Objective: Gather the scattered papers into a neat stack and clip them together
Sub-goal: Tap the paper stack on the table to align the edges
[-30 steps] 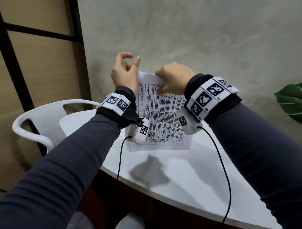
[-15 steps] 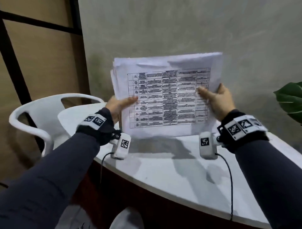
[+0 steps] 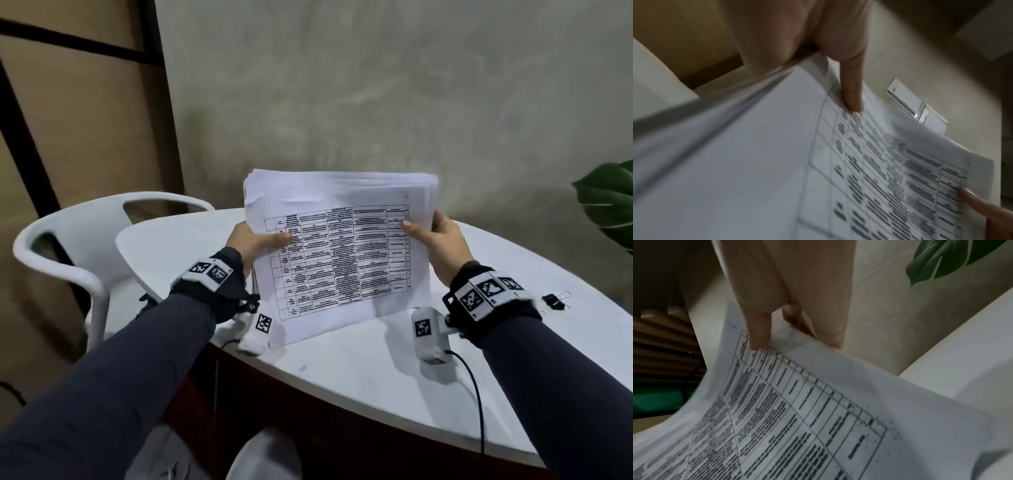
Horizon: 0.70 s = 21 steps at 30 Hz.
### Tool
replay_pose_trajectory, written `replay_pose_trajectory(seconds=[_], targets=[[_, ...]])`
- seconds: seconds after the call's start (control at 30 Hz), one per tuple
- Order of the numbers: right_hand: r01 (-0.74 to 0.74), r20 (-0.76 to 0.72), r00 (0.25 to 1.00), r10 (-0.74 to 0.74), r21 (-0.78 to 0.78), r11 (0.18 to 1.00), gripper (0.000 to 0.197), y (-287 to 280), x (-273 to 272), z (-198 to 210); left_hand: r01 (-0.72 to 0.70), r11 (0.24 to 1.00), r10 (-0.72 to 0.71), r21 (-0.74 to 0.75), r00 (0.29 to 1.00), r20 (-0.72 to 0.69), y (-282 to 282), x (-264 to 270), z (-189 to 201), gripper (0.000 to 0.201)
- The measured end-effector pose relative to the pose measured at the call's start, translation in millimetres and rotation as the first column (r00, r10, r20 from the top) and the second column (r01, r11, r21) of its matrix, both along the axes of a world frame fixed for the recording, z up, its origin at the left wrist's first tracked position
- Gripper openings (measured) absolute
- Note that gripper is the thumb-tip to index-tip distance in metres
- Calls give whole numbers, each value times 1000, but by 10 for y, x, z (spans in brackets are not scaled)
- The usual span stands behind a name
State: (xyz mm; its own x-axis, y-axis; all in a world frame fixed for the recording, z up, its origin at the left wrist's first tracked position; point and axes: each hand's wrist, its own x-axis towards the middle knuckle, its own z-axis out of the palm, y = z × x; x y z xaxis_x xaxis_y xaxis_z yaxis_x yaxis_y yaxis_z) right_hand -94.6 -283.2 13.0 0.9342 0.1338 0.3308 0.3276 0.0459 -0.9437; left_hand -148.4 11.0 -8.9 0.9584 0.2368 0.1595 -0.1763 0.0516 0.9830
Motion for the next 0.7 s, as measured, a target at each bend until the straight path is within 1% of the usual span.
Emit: replay_pose_trajectory(seconds=[0.07, 0.1, 0.13, 0.17, 0.2, 0.23, 0.27, 0.3, 0.33, 0.37, 0.4, 0.43, 0.47, 0.5, 0.53, 0.57, 0.6, 0.63, 0.67, 0.7], targets=[[11, -3, 1000, -11, 34, 999, 85, 51, -10, -15, -54, 998, 54, -16, 998, 33, -32, -14, -51, 24], [39, -3, 999, -39, 36, 999, 83, 74, -29, 2, -77, 997, 78, -4, 995, 56, -54, -27, -42, 24], [108, 5, 994, -108, 6, 994, 77, 96, -50, 34, -89, 996, 86, 19, 992, 92, -81, -44, -7, 23], [247, 36, 969, -245, -63, 967, 72, 112, -58, 76, -104, 994, 97, 44, 987, 128, -100, -61, 63, 23], [439, 125, 897, -424, -152, 886, 75, 126, -66, 140, -112, 992, 101, 57, 981, 163, -123, -82, 157, 24], [612, 272, 786, -556, -215, 761, 85, 155, -92, 232, -111, 992, 96, 65, 976, 195, -153, -96, 268, 24], [715, 447, 681, -580, -237, 657, 96, 210, -157, 349, -116, 987, 88, 111, 969, 232, -177, -98, 382, 24], [755, 611, 613, -501, -265, 600, 103, 284, -237, 479, -121, 974, 67, 193, 962, 265, -224, -126, 530, 26], [746, 722, 592, -359, -322, 582, 107, 362, -286, 593, -122, 947, 31, 298, 956, 291, -294, -161, 667, 30], [704, 767, 607, -206, -400, 587, 106, 441, -327, 713, -117, 914, -12, 387, 949, 316, -357, -176, 790, 32], [638, 752, 653, -97, -476, 605, 98, 503, -352, 823, -110, 883, -55, 457, 942, 332, -414, -185, 900, 33], [559, 699, 713, -49, -526, 641, 82, 547, -368, 933, -118, 853, -81, 509, 932, 353, -474, -206, 995, 34], [470, 625, 780, -30, -554, 687, 61, 557, -377, 1027, -165, 825, -76, 540, 915, 395, -523, -250, 1080, 34], [382, 550, 835, -21, -551, 742, 42, 546, -374, 1087, -260, 800, -25, 541, 886, 463, -527, -271, 1128, 31], [299, 488, 872, -15, -510, 806, 29, 510, -350, 1114, -401, 763, 62, 507, 826, 560, -494, -268, 1153, 32], [234, 433, 901, -26, -437, 869, 22, 461, -323, 1113, -559, 693, 162, 456, 737, 656, -427, -238, 1158, 44], [184, 373, 927, -47, -341, 922, 19, 392, -300, 1090, -674, 618, 259, 404, 660, 705, -332, -187, 1142, 64], [148, 318, 946, -64, -247, 958, 19, 324, -295, 1063, -727, 582, 341, 365, 626, 702, -227, -130, 1110, 88], [128, 270, 960, -80, -162, 979, 20, 258, -261, 1010, -700, 623, 398, 349, 668, 629, -182, -123, 1080, 109], [114, 228, 970, -90, -92, 989, 22, 210, -248, 956, -611, 725, 402, 316, 749, 527, -178, -121, 1044, 122]])
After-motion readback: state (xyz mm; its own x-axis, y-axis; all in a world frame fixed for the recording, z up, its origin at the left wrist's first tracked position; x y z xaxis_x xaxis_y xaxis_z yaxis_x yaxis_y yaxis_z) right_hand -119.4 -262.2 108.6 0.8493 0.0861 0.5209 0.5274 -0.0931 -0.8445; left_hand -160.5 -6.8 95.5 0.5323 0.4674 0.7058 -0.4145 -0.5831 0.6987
